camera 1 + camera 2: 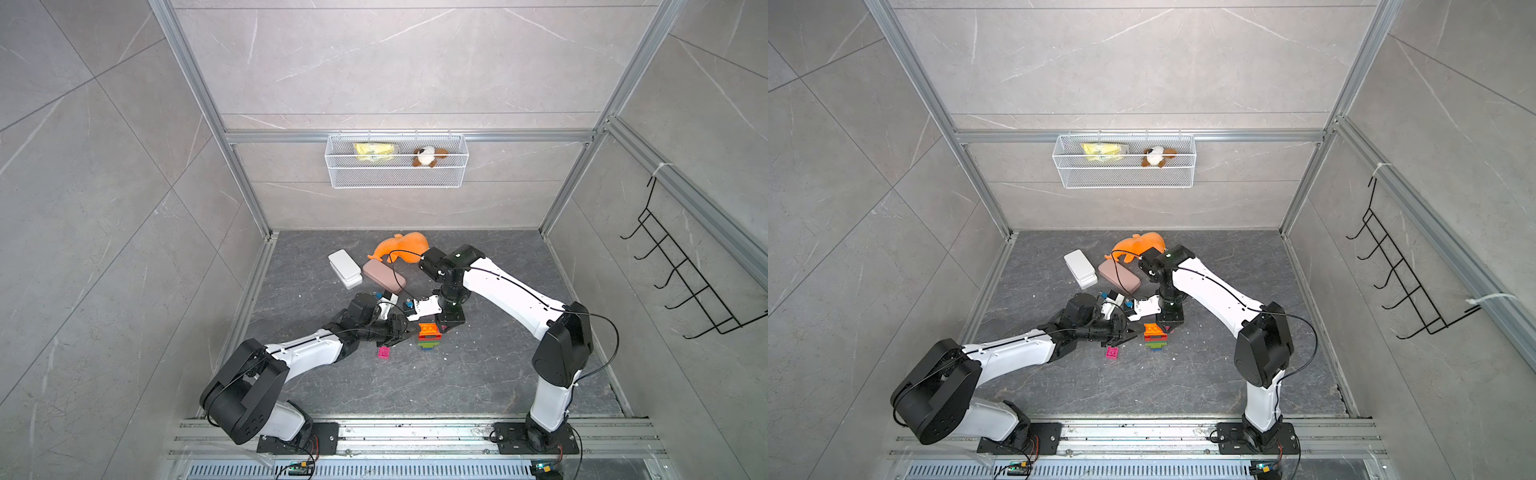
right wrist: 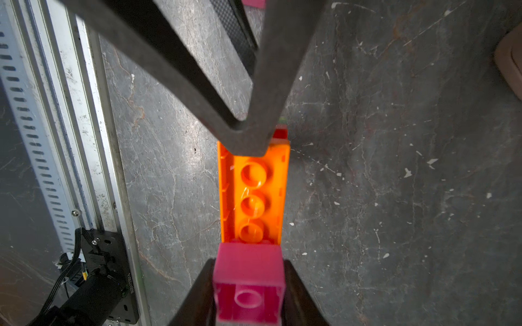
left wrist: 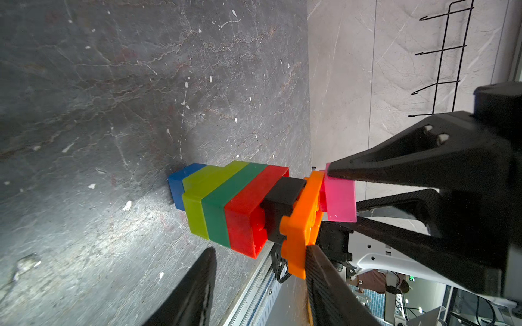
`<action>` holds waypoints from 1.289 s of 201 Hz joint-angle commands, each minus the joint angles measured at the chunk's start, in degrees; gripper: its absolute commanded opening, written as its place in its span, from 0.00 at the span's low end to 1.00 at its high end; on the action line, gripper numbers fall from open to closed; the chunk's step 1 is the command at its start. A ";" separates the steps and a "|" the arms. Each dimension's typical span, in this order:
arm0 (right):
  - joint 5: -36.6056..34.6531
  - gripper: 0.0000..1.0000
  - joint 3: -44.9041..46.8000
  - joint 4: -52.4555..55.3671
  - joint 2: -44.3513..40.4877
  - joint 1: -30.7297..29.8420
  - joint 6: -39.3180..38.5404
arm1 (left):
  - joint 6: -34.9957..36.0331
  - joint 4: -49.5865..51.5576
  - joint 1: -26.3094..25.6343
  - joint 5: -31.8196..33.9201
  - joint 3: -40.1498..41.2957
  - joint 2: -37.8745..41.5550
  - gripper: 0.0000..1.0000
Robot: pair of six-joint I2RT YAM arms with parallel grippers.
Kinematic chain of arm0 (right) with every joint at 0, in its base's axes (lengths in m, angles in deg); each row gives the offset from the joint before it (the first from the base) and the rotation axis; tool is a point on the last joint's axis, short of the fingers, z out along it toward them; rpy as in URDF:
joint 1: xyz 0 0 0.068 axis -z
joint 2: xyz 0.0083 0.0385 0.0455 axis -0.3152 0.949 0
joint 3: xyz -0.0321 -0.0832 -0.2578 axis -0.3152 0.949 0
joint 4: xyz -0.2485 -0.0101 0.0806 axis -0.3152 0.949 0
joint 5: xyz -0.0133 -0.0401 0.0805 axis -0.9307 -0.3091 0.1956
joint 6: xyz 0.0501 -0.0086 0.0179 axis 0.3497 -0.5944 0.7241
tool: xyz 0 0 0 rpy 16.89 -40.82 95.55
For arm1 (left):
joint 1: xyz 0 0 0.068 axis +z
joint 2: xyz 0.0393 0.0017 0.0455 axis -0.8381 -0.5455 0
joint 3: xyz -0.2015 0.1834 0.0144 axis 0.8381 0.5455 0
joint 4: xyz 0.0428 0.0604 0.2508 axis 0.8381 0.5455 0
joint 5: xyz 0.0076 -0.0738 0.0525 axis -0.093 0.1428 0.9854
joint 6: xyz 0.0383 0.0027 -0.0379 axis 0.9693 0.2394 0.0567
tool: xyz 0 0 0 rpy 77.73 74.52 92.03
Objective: Assemble a carrot with lego
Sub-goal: Assemble the lego brick with the lego brick.
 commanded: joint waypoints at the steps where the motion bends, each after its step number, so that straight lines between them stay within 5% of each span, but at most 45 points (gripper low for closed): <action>1: 2.22 0.06 0.04 2.93 2.28 -0.72 1.01 | 1.77 3.54 -0.02 2.76 1.80 -0.30 0.53; 138: -3.06 0.06 -1.22 4.94 4.45 -3.09 6.04 | 1.49 3.49 -0.24 4.61 2.74 0.61 0.53; 259: -0.11 0.06 6.69 -2.81 0.78 -2.98 5.05 | 2.19 3.36 -0.69 6.36 5.42 1.18 0.53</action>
